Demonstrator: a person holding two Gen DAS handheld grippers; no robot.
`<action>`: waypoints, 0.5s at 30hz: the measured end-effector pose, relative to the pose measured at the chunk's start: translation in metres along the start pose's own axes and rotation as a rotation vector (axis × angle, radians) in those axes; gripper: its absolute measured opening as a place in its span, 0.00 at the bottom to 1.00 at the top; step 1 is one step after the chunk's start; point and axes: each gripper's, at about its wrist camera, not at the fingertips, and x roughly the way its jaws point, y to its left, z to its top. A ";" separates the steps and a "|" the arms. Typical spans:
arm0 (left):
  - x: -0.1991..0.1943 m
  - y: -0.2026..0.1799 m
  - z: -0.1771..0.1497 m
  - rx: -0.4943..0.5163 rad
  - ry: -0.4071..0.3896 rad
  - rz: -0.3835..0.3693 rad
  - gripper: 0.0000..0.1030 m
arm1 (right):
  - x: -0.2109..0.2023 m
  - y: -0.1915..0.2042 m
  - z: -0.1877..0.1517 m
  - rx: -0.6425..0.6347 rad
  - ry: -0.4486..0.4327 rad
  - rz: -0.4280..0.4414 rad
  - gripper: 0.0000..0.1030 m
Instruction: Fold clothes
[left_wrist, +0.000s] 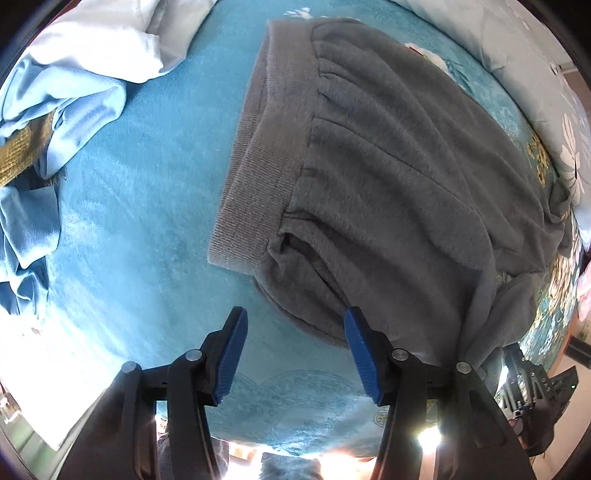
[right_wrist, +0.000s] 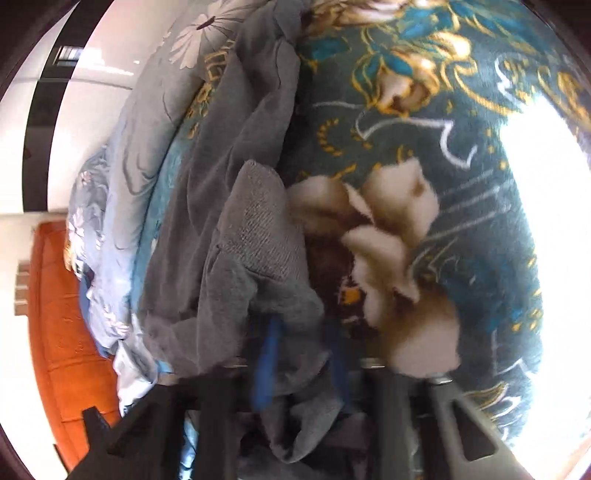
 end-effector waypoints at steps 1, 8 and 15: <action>0.001 -0.002 0.000 0.008 0.002 0.003 0.55 | -0.007 -0.003 0.000 -0.010 -0.008 0.004 0.08; 0.004 -0.015 0.001 0.023 0.010 0.000 0.55 | -0.075 -0.013 0.011 -0.083 -0.097 -0.014 0.07; 0.009 -0.020 0.002 0.018 0.011 0.002 0.55 | -0.183 -0.067 0.064 -0.119 -0.351 -0.330 0.07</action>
